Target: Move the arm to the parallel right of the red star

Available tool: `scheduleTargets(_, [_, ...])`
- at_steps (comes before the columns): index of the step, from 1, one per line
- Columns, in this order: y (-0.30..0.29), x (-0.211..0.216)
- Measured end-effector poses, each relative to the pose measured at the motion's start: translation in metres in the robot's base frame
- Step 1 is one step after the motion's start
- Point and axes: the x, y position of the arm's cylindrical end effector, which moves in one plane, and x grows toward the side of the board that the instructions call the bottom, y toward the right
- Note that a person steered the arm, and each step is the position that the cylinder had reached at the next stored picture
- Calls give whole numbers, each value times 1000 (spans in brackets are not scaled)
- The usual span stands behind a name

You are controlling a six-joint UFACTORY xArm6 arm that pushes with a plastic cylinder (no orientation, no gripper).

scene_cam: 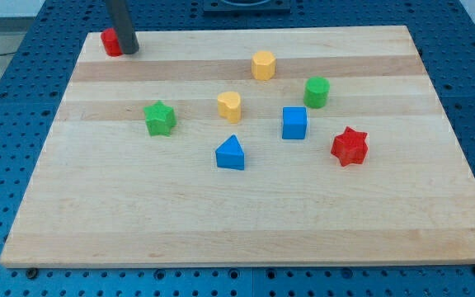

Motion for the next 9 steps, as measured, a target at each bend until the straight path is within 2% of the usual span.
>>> scheduleTargets(2, [-17, 2])
scheduleTargets(3, [-26, 48])
scheduleTargets(5, [-30, 188])
scheduleTargets(6, [9, 249])
scheduleTargets(7, [100, 293])
scheduleTargets(8, [213, 310])
scheduleTargets(9, [340, 308])
